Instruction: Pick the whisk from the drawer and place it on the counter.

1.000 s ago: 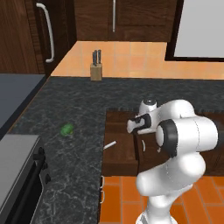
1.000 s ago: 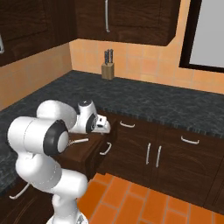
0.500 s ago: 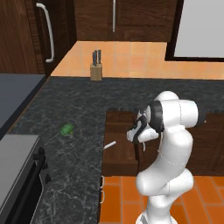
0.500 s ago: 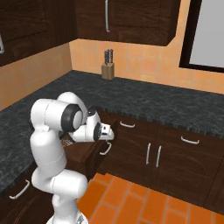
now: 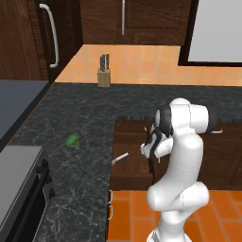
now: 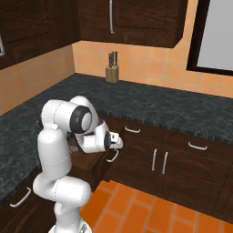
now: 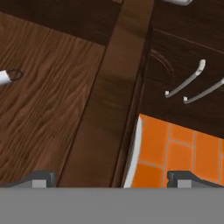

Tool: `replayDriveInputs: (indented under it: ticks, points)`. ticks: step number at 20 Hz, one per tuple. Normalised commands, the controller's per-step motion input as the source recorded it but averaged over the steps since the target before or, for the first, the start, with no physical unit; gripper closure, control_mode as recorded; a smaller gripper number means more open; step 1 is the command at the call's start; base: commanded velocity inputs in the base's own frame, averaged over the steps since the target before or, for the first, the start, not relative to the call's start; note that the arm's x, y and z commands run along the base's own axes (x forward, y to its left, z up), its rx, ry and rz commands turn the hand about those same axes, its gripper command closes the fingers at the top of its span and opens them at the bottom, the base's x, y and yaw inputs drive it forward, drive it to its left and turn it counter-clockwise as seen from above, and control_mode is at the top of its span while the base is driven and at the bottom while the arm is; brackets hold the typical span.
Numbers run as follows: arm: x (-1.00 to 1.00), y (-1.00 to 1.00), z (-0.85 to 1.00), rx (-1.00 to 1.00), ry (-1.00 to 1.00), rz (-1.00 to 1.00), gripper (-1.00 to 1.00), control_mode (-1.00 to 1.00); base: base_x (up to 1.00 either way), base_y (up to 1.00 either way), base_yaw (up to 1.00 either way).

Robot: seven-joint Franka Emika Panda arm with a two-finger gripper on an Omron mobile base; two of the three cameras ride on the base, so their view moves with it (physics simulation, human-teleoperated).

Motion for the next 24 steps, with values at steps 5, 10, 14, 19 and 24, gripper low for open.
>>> replayDriveInputs:
  ticks: [5,10,14,19,24]
  points:
    - [-0.05,-1.0,-0.48,0.03,0.09,0.0,-1.0,-1.0,0.0,0.0,0.0]
    - [-0.01,-1.0,-0.17,0.08,0.2,-0.06,-1.0,-1.0,0.0,0.0,0.0]
    - [-0.06,-1.0,-0.04,0.11,0.23,-0.11,-1.0,-1.0,0.0,0.0,0.0]
    - [0.08,-0.74,0.35,0.06,0.19,-0.14,-1.0,-1.0,0.0,0.0,0.0]
    - [0.11,0.0,1.0,0.0,0.03,-0.15,-1.0,-1.0,0.0,0.0,0.0]
